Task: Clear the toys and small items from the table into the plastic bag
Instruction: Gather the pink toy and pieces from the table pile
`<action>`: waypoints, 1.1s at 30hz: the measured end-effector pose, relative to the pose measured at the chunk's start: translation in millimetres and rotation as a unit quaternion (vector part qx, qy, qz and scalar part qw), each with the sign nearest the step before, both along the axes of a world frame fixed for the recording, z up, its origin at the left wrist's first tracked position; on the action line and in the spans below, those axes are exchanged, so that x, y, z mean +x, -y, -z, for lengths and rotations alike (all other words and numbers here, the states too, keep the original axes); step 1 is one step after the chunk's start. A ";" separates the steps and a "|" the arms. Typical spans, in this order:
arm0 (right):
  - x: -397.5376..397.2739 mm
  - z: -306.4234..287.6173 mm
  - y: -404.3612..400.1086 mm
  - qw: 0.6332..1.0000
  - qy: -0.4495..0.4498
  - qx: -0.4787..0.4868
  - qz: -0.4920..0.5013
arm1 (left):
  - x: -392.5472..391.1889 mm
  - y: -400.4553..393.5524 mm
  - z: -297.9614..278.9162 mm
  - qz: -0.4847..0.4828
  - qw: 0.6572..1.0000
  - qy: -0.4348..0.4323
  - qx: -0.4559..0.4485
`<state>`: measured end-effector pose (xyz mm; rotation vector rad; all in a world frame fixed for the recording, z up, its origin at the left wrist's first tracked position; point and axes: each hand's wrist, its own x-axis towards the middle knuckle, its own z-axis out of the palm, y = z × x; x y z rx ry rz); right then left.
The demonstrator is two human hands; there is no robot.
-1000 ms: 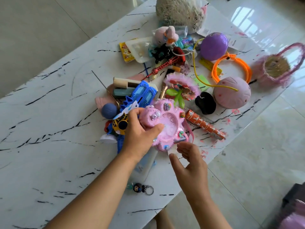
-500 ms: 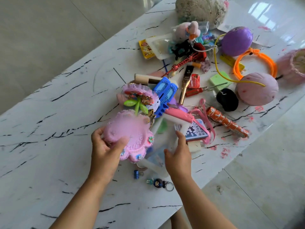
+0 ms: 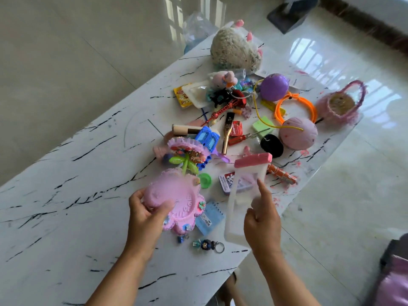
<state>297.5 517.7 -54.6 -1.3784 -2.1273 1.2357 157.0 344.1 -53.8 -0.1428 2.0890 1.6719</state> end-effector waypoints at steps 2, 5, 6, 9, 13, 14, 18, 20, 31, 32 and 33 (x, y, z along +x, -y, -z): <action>7.3 5.3 -9.4 1.000 0.003 -0.005 -0.011 | 3.6 -8.1 0.7 0.010 1.000 0.009 0.001; 9.7 19.1 -28.2 0.998 0.012 -0.031 -0.055 | 7.8 -20.1 7.6 0.017 1.000 0.027 -0.002; 8.8 25.6 -35.7 0.997 0.020 -0.052 -0.051 | 9.0 -24.6 11.2 0.015 0.999 0.034 -0.004; 2.8 44.7 -55.7 0.991 0.060 -0.112 -0.033 | 12.1 -37.7 22.6 0.002 0.999 0.051 -0.006; -6.6 65.7 -78.9 0.981 0.132 -0.136 -0.031 | 15.4 -53.6 37.0 -0.003 0.998 0.066 -0.007; -9.7 70.5 -84.7 0.978 0.160 -0.129 -0.034 | 15.7 -57.0 40.6 -0.003 0.998 0.066 -0.008; -19.1 89.9 -103.9 0.962 0.239 -0.107 -0.076 | 13.4 -70.3 50.6 0.002 0.998 0.058 -0.013; -23.4 97.8 -110.5 0.958 0.242 -0.114 -0.103 | 10.8 -76.7 53.2 0.003 0.998 0.059 -0.009; -33.9 105.1 -106.4 0.948 0.234 -0.215 -0.021 | 10.3 -94.4 59.0 0.030 0.997 0.065 0.000; -33.7 102.2 -104.8 0.951 0.224 -0.212 -0.024 | 10.3 -93.6 58.6 0.028 0.997 0.066 0.000; -33.0 98.3 -103.3 0.957 0.210 -0.199 -0.030 | 10.3 -92.6 58.0 0.027 0.997 0.066 0.000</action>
